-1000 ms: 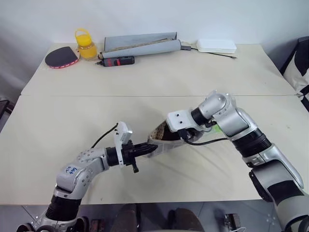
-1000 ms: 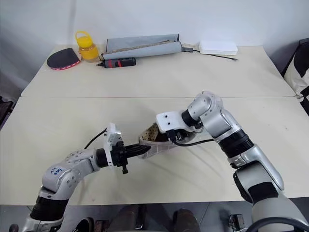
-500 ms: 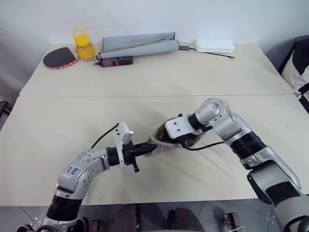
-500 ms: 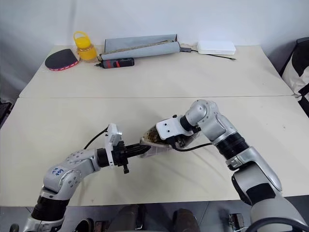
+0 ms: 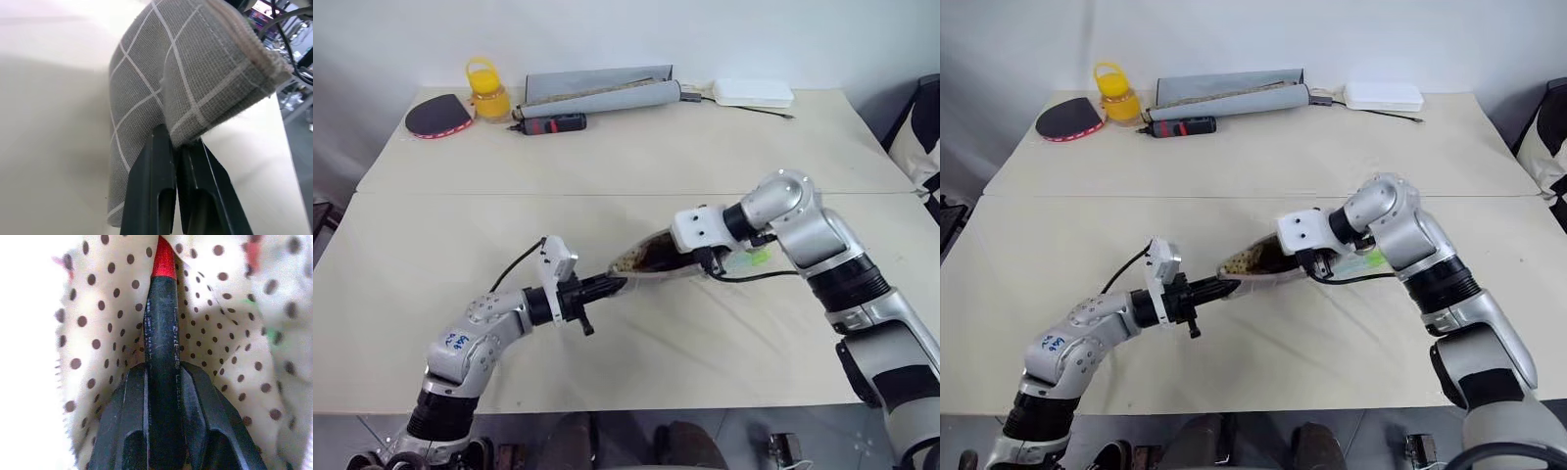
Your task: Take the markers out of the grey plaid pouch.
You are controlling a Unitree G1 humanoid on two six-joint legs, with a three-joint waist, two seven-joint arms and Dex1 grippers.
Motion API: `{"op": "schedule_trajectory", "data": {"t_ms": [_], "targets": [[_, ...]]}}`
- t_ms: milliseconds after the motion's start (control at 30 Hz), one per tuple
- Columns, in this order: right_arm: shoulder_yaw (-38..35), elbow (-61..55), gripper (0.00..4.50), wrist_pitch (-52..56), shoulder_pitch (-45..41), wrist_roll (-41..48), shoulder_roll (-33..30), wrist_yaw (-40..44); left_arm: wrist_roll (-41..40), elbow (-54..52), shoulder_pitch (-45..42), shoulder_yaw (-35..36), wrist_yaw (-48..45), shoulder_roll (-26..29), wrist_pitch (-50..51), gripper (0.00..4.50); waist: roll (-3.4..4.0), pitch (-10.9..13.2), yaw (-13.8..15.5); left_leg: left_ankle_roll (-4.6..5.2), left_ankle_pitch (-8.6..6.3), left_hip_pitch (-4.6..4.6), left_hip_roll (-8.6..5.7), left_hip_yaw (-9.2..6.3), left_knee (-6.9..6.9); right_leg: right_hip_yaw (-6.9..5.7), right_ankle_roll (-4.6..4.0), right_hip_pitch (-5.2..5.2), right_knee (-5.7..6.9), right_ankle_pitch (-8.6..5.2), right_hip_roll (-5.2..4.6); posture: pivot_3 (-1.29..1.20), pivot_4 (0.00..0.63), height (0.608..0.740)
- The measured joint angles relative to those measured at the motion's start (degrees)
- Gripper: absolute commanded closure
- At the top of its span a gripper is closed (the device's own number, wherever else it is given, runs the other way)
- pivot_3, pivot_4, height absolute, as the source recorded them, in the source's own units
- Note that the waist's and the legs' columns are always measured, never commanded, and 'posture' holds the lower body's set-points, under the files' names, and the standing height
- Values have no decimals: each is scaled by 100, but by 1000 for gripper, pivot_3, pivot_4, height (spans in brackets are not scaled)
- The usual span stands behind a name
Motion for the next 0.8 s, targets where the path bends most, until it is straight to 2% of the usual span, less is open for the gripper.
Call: {"op": "schedule_trajectory", "data": {"t_ms": [133, 333, 500, 633, 700, 800], "targets": [[-139, 20, 3944, 71, -91, 129, -26, -31, 82, 17, -29, 25, 35, 1, -104, 4500, 0, 0, -2, 0, 0, 0, 0, 1, -4, 0, 0, 0, 1, 0, 1, 0, 150, 740], [-670, -295, 3944, 587, -259, 846, -16, 2, 339, 465, -147, 229, 182, 61, -295, 4500, 5, 3, -3, 1, 0, -1, 1, 1, -4, -2, 0, -1, 16, 0, 2, 0, 150, 740], [-651, -288, 3944, 541, -199, 795, -103, -42, 441, 476, -177, 245, 203, 38, -368, 4500, 5, 3, 17, 3, -1, -4, -2, 1, -3, -3, 1, 0, 15, 0, -3, 0, 150, 740], [-805, -292, 3944, 831, -192, 1153, 7, -111, 503, 479, -178, 346, 299, 34, -529, 4500, 5, 4, 1, 2, -1, -5, 1, 1, -3, -4, 1, -3, 18, 1, 0, 0, 150, 740], [-925, -338, 3944, 976, -214, 1346, 9, -119, 593, 491, -178, 450, 311, 134, -632, 4500, 5, 4, -12, 2, -1, -4, 3, 1, -5, -4, 1, -4, 18, 1, 4, 0, 150, 740], [-1137, -459, 3944, 1366, -216, 1751, 25, -139, 847, 695, -147, 788, 314, 643, -955, 4500, 6, 4, -39, 2, -1, -4, 4, 3, -11, -3, 0, -7, 20, 1, 4, 0, 150, 740]]}}
